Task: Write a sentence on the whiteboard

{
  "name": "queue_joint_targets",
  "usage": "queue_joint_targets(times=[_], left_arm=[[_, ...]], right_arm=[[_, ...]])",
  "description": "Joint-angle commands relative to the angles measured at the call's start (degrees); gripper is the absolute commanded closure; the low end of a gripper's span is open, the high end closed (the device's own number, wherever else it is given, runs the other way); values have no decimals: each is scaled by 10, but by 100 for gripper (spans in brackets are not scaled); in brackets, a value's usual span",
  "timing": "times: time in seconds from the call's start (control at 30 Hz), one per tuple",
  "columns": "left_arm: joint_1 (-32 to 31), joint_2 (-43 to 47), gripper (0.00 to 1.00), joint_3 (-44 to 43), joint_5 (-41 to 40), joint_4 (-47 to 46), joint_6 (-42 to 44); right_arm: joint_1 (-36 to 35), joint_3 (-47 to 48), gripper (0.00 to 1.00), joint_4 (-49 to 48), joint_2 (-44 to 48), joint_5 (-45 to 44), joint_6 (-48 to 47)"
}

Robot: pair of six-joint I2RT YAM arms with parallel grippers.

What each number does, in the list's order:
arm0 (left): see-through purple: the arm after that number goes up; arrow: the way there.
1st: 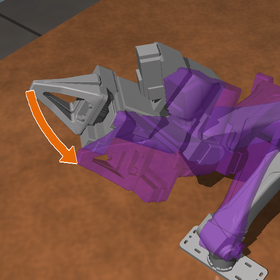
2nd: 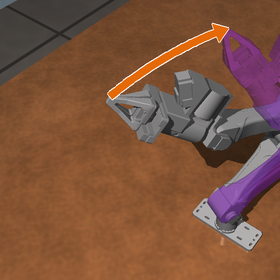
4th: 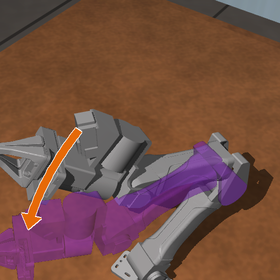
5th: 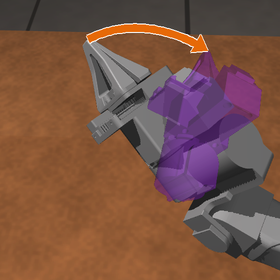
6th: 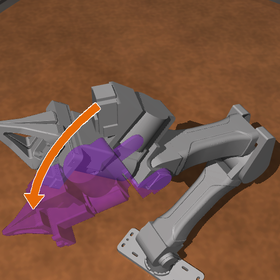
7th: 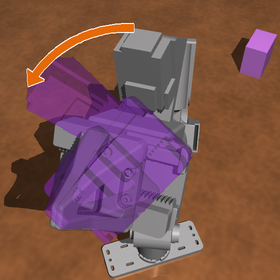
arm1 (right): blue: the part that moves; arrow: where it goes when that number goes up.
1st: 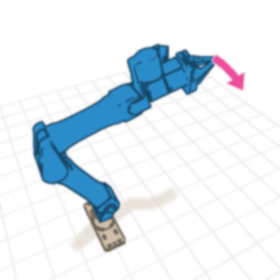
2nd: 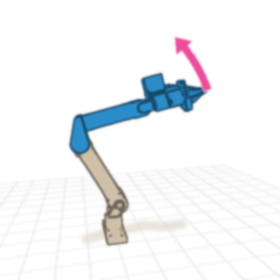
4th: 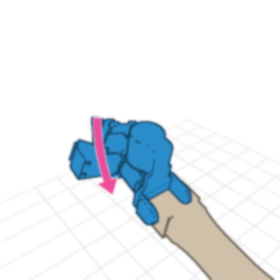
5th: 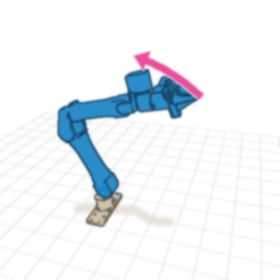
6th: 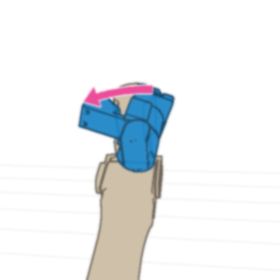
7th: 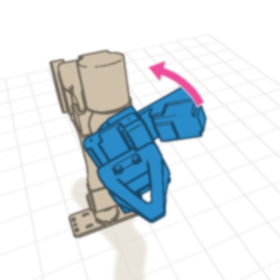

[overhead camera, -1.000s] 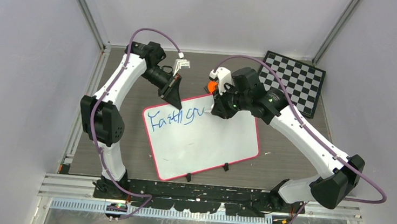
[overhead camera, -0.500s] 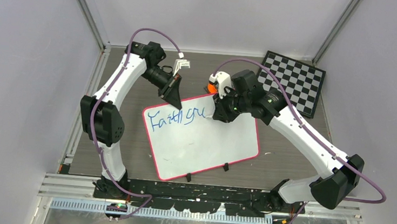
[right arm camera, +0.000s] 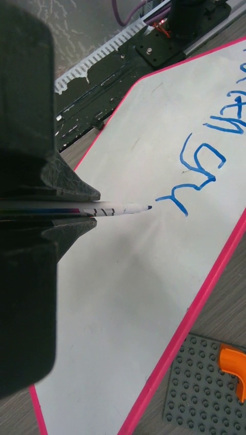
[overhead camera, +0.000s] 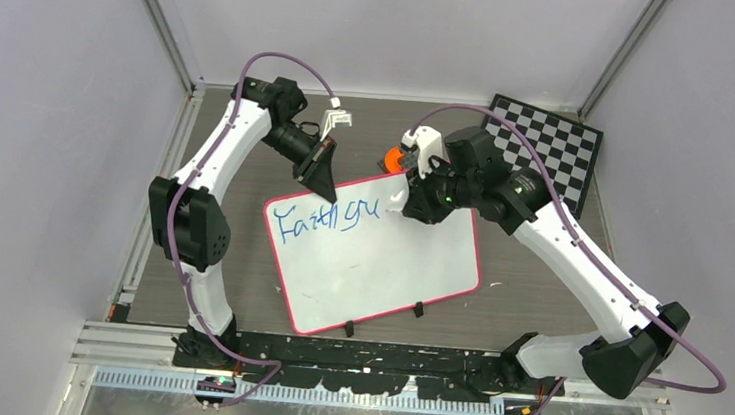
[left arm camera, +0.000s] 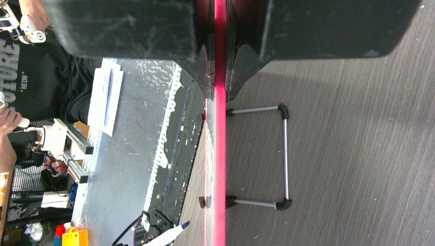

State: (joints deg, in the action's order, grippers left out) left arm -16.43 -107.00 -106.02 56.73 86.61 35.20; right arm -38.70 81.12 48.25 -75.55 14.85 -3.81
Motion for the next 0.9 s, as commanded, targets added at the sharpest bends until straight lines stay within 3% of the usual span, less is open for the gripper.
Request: queue_joint_targets(times=[0.0,0.87], left_arm=[[-20,-8,100,25,-46,19,22],[-21,-8,100,28,-50,18,24]], right_arm=[[4,22,100,-28,4,-1,15],[7,19,100,-64,-30,-38,16]])
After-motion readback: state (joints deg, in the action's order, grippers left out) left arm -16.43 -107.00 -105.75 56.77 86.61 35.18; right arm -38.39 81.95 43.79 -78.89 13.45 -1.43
